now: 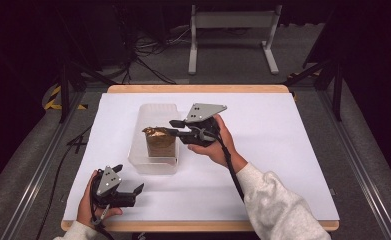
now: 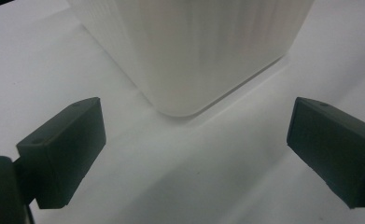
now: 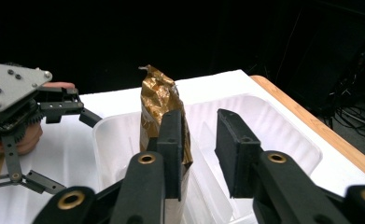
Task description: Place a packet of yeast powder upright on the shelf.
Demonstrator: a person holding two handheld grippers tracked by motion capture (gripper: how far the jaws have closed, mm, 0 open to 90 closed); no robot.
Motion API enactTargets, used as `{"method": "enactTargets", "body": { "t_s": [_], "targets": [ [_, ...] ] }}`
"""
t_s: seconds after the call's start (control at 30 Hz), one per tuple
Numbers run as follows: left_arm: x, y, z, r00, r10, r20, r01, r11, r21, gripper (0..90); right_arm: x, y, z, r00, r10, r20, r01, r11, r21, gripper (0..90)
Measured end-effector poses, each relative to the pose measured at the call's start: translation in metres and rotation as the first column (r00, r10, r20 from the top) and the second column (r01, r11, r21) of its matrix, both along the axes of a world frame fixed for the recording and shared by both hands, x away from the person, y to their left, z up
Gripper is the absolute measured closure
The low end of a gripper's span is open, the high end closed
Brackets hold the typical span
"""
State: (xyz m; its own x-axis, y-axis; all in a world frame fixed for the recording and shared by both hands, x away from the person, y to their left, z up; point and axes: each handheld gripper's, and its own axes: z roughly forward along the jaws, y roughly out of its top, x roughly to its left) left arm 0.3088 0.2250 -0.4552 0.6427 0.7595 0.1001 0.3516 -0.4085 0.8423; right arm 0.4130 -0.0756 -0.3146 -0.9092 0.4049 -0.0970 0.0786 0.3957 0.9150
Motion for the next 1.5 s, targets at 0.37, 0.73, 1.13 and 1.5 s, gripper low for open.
{"method": "enactTargets", "body": {
  "t_s": [0.37, 0.73, 1.13, 1.5],
  "targets": [
    [0.000, 0.001, 0.000, 1.0000, 0.004, 0.004, -0.004, 1.0000, 0.003, 5.3, -0.007, -0.016, 0.010, 0.9990, -0.027, 0.035, 0.027, 0.999, -0.021, 64.2],
    [-0.001, 0.000, 0.000, 1.0000, 0.006, 0.007, -0.006, 0.9999, 0.010, 5.3, -0.016, -0.045, 0.016, 0.9942, -0.079, 0.073, 0.081, 0.996, -0.029, 61.6],
    [-0.001, 0.000, 0.000, 1.0000, 0.003, 0.007, -0.003, 0.9999, 0.017, 5.4, -0.028, -0.070, 0.012, 0.9853, -0.129, 0.111, 0.137, 0.988, -0.070, 56.6],
    [-0.001, -0.001, 0.000, 1.0000, 0.006, 0.004, -0.007, 0.9998, 0.020, 5.4, -0.041, -0.099, 0.003, 0.9758, -0.171, 0.137, 0.188, 0.974, -0.125, 53.6]
  ]
}}
